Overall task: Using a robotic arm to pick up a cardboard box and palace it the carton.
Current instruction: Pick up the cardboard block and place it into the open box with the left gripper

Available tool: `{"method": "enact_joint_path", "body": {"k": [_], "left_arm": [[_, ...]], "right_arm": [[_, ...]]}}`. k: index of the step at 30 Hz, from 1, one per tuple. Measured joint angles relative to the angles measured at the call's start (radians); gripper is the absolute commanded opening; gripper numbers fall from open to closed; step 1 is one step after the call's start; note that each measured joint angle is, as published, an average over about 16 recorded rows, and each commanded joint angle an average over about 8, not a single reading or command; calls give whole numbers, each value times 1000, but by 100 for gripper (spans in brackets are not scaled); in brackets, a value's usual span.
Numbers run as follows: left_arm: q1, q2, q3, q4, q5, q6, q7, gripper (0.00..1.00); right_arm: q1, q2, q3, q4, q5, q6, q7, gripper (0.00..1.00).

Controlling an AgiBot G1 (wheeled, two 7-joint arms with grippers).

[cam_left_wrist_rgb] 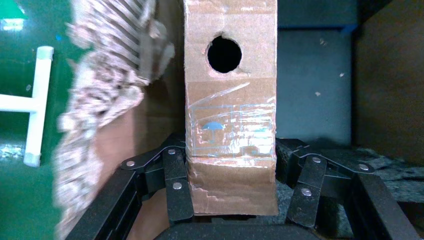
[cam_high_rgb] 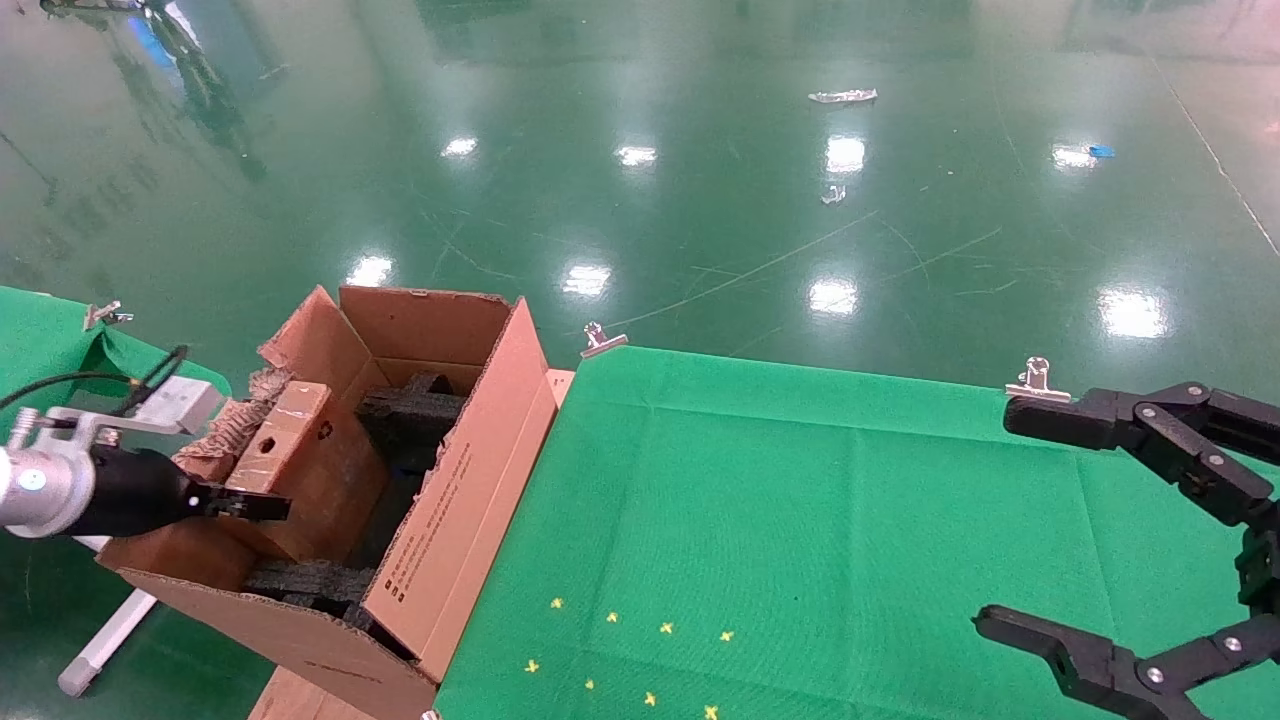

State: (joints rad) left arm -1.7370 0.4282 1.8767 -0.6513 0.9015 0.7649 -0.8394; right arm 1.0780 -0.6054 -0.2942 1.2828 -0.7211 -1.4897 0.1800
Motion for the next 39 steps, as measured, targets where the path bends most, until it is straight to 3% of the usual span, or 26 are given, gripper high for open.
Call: {"method": "enact_joint_path", "body": {"k": [6, 14, 39], "left_arm": [[91, 90, -23, 139, -76, 32, 72, 2], [167, 180, -60, 311, -152, 95, 173, 100], [186, 268, -104, 571, -215, 228, 317, 100]], "right_arm": [[0, 0, 0, 0, 0, 0, 0, 100], [0, 0, -1, 0, 1, 0, 0, 100], [0, 1, -2, 0, 2, 1, -1, 100]]}}
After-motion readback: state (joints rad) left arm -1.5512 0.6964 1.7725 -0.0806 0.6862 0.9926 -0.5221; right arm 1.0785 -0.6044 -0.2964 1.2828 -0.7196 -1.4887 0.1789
